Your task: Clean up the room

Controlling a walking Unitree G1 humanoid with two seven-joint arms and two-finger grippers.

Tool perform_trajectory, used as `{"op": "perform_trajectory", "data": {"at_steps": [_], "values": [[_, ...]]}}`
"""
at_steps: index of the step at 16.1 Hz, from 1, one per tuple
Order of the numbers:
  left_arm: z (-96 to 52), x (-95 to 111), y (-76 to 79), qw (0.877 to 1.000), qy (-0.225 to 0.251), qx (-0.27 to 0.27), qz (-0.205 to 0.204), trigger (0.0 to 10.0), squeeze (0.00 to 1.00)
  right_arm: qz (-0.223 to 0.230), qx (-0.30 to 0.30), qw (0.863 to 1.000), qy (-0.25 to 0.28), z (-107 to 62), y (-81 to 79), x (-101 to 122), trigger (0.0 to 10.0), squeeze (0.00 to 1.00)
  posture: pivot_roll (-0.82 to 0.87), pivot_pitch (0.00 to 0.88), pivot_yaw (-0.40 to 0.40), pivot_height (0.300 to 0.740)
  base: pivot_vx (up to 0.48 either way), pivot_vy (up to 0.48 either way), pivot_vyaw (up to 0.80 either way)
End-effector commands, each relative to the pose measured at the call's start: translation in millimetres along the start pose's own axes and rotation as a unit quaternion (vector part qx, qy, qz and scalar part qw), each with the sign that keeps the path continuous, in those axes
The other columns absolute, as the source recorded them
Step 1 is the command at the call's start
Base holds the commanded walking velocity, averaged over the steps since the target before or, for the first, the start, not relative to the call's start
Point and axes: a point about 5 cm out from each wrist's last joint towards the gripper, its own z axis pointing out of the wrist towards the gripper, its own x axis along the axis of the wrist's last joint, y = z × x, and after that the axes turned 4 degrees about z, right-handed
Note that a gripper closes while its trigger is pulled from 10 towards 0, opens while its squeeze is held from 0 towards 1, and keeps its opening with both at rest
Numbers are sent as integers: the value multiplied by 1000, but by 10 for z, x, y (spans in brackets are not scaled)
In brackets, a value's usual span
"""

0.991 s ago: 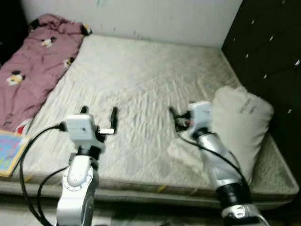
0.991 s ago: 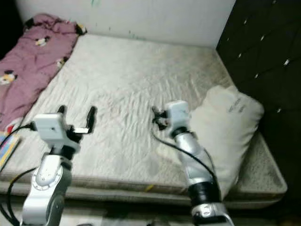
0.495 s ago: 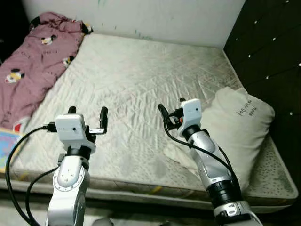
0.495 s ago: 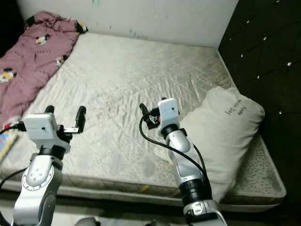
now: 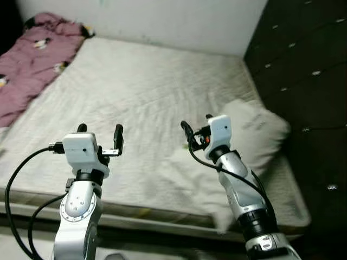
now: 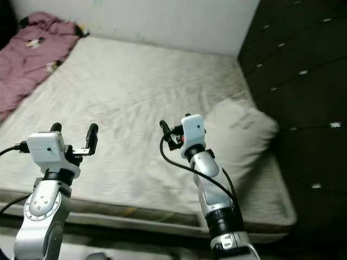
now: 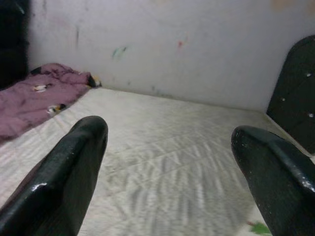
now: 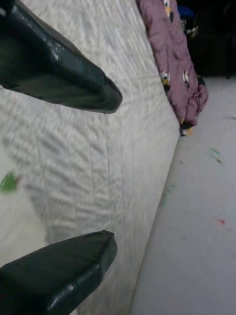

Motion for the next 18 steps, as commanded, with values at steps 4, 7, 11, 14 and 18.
{"op": "perform_trajectory", "data": {"at_steps": [4,7,11,14,18], "values": [[-3,-7,53,1000,-2,-2,-11,10000,0,-2,-12,1000,1,-33,91,6,10000,0,106,19,-83,740,0,-76,0],[7,-6,22,1000,0,13,-10,10000,0,-4,-12,1000,2,-34,93,8,10000,0,106,19,-83,740,0,0,0],[12,-3,-1,1000,2,23,-7,10000,0,-2,-14,1000,0,-37,98,5,10000,0,103,23,-83,740,0,0,-600],[16,-13,-20,999,-3,33,-1,10000,0,-2,-12,1000,0,-34,96,6,10000,0,104,25,-84,740,0,0,-146],[23,-7,-23,999,-2,35,1,10000,0,-2,-11,1000,1,-35,92,7,10000,0,104,25,-84,740,0,0,0]]}}
